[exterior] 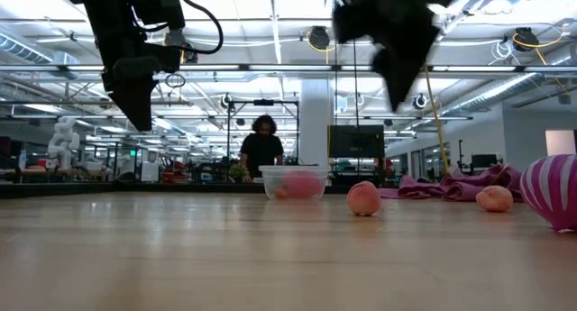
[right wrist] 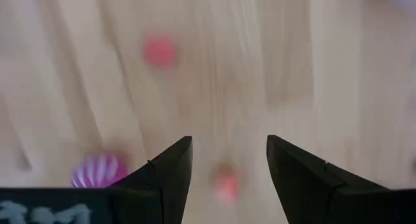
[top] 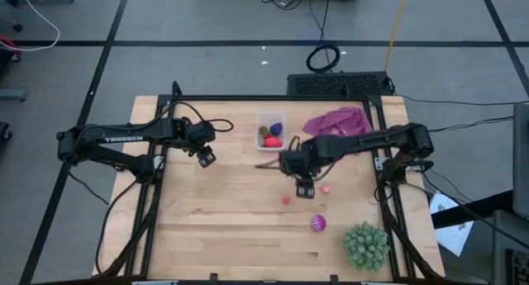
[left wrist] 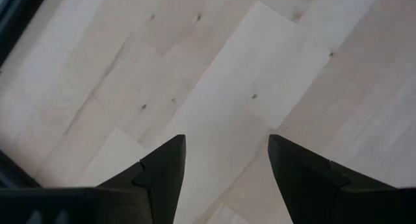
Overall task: Pick and placing Produce into tupperware
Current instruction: Put the top pink peach into the transparent bin, then put the bottom pink peach into the transparent bin
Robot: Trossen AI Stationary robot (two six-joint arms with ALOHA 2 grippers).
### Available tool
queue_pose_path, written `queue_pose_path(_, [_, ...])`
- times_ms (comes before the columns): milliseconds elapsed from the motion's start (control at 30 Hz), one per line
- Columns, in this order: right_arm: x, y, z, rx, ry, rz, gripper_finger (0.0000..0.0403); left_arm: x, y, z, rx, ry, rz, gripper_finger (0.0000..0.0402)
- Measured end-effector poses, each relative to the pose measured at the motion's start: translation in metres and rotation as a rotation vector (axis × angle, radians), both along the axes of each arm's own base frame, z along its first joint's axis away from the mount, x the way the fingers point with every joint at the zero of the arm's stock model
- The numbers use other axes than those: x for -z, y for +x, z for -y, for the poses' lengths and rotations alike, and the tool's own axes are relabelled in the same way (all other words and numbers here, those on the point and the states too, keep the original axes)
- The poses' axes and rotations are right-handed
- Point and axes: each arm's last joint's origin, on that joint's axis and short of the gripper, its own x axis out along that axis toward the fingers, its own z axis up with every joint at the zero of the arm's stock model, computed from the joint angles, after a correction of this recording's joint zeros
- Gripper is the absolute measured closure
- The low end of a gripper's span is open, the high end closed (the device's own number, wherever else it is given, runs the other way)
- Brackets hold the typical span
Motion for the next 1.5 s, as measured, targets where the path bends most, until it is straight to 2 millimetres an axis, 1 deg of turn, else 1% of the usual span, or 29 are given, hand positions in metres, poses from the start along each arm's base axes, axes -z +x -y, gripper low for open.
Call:
queue_pose_path(100, [0.021,-0.019,-0.004,0.064,-0.015,-0.143,0.0213,0.0,0.0,0.001,-0.001,-0.007,0.004,0.0176])
queue_pose_path(200, [0.044,-0.035,-0.004,0.095,-0.029,-0.235,0.0213,0.0,0.001,0.004,0.009,-0.007,0.005,0.0176])
queue_pose_path(300, [0.062,-0.047,0.0,0.108,-0.032,-0.265,0.0213,0.0,0.002,0.006,0.019,-0.006,0.01,0.0176])
queue_pose_path(433, [0.083,-0.059,0.006,0.13,-0.026,-0.258,0.0213,0.0,0.003,0.008,0.023,-0.008,0.015,0.0176])
queue_pose_path(567, [0.098,-0.071,0.012,0.16,0.006,-0.253,0.0213,0.0,0.003,0.009,0.029,-0.009,0.016,0.0176])
queue_pose_path(667, [0.106,-0.074,0.014,0.181,0.033,-0.241,0.0213,0.0,0.003,0.01,0.028,-0.009,0.017,0.0176])
queue_pose_path(800, [0.109,-0.077,0.014,0.167,0.032,-0.249,0.0213,0.0,0.004,0.01,0.023,-0.01,0.022,0.0176])
queue_pose_path(900, [0.109,-0.075,0.016,0.153,0.031,-0.231,0.0213,0.0,0.004,0.01,0.018,-0.011,0.024,0.0176])
queue_pose_path(1267, [0.106,-0.073,0.034,0.177,0.04,-0.18,0.0213,-0.001,0.004,0.009,0.016,-0.011,0.028,0.0176])
queue_pose_path(1500, [0.098,-0.07,0.044,0.186,0.044,-0.088,0.0214,0.0,0.004,0.01,0.015,-0.011,0.028,0.0176])
